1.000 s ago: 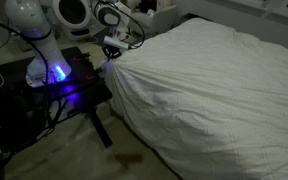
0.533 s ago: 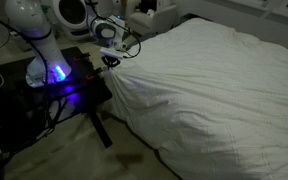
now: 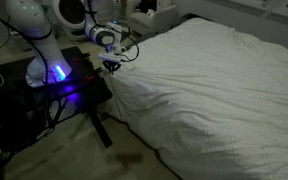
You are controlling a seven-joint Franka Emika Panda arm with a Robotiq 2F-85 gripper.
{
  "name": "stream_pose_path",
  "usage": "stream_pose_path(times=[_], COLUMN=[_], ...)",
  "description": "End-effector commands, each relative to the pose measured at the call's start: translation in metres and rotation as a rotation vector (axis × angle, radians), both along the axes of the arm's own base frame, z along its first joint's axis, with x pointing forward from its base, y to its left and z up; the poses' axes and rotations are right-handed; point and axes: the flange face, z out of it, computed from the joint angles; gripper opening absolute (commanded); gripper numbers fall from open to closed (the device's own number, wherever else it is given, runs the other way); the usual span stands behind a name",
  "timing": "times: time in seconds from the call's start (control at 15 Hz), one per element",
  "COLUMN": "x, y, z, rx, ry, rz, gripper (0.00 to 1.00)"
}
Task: Spread the bed fully
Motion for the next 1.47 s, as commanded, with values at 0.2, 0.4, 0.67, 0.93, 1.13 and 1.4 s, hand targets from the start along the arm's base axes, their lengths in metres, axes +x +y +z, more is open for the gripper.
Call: stream_pose_path(times=[0.2,0.4,0.67,0.93,1.13,1.4], x=[0.038,0.069,0.104,0.127,0.142,0.159], y=[-0.002,0.003,0.012,0.029,0.046,0.07], z=[0.027,0.042,0.057,0.067,0.073,0.086], rx=[0.021,0.051,0.064,0.031,-0.001,-0.052], ry=[-0.029,-0.05,-0.09,-0.13,-0.167,-0.218], rz=[-0.189,-0.256,-0.314,-0.35,-0.374,-0.397], gripper=[0.64,0.88,1.0,1.0,1.0,1.0])
